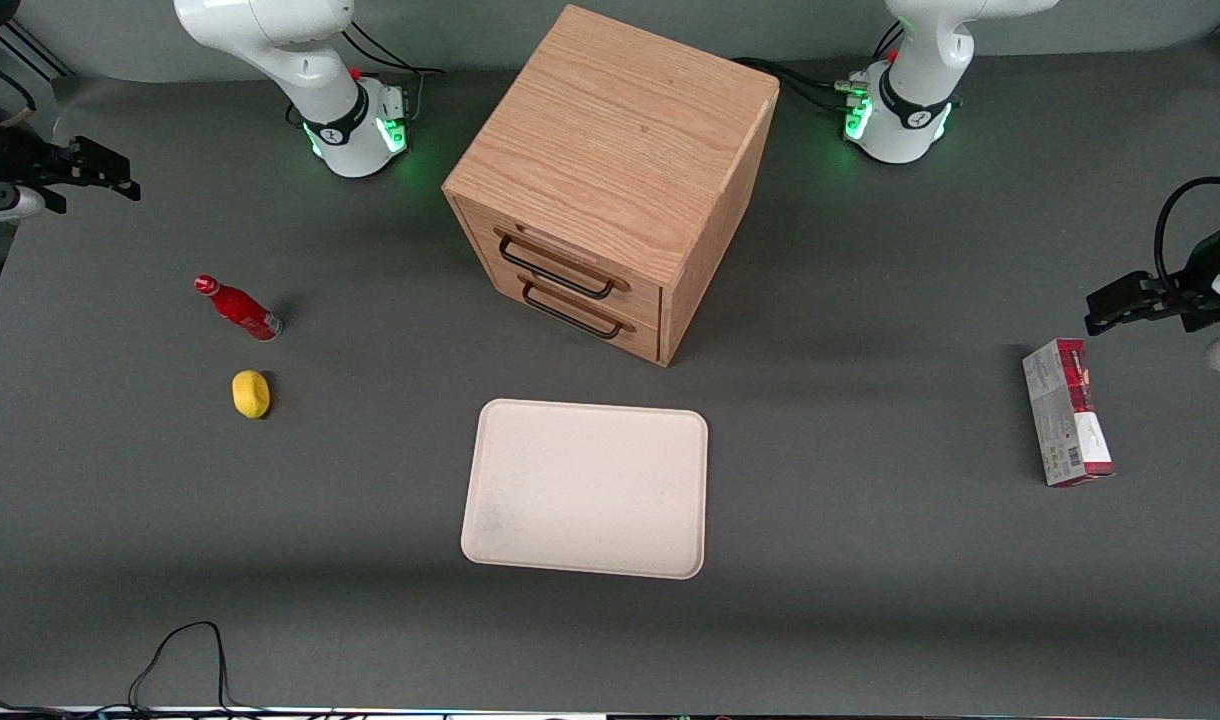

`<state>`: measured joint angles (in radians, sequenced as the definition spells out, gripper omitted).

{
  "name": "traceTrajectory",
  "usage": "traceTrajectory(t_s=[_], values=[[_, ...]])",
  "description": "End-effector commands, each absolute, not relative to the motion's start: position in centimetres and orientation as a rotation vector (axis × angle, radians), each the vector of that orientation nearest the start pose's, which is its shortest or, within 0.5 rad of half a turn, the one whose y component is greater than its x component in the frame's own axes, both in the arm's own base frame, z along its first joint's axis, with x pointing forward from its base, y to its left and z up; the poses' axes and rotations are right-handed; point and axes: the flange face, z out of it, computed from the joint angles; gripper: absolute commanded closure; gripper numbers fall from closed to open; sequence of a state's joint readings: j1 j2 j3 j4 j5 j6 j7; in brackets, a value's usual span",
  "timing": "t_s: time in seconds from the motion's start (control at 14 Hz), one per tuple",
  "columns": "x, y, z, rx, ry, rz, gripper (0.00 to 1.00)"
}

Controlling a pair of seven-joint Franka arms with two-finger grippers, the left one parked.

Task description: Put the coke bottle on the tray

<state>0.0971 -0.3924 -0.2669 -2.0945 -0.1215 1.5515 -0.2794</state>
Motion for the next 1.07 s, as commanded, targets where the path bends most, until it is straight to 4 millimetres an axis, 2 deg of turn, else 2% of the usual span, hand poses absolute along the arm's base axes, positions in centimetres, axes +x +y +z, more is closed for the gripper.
traceTrajectory(t_s=[0.0,0.14,0.29,0.79,1.0], values=[[41.0,-11.0,55.0,-3.110,-0.270,0.262,0.00],[41.3,-11.1,53.8,-3.110,-0.269,0.260,0.00],[41.1,-11.1,51.1,-3.117,-0.279,0.246,0.00],[41.1,-11.8,39.7,-3.145,-0.285,0.131,0.00],[41.5,-12.1,35.8,-3.156,-0.275,0.123,0.00]])
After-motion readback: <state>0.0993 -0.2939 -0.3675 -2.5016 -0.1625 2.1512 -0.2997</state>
